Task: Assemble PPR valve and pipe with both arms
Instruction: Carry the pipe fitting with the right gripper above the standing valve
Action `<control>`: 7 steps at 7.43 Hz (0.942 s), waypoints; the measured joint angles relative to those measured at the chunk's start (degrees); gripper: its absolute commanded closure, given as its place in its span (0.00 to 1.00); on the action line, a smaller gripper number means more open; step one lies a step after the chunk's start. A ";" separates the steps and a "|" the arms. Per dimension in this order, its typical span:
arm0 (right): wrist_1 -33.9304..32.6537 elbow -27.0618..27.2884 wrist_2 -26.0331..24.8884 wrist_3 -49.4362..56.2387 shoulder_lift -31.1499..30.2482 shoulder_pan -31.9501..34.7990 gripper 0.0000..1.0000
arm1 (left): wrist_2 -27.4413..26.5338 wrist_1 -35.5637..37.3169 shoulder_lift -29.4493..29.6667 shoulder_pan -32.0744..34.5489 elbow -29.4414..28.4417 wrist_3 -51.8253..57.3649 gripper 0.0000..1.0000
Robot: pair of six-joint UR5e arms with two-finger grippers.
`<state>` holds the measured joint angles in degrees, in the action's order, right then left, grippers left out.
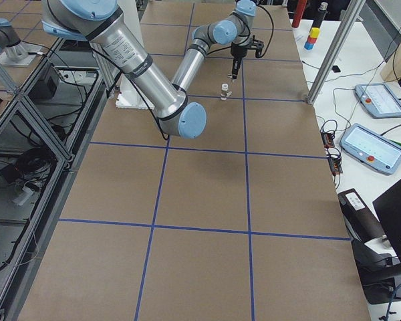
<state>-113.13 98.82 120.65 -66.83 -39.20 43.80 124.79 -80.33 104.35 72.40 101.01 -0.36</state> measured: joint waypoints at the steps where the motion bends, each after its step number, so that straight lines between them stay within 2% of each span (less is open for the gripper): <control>1: 0.35 -3.70 -1.36 -2.32 3.44 -2.74 1.00 | 0.01 -0.22 -0.11 -0.01 -0.24 -0.02 0.00; 4: 7.54 -13.22 -2.37 -5.55 6.99 -6.05 1.00 | 0.01 -0.98 0.04 -0.13 -1.31 -0.24 0.00; 7: 9.74 -16.68 -2.43 -5.97 7.10 -6.49 1.00 | 0.01 -2.04 0.23 -0.18 -2.08 -0.26 0.00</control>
<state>-103.39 82.15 118.22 -72.79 -32.09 37.31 124.81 -82.37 104.58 72.22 98.93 -0.61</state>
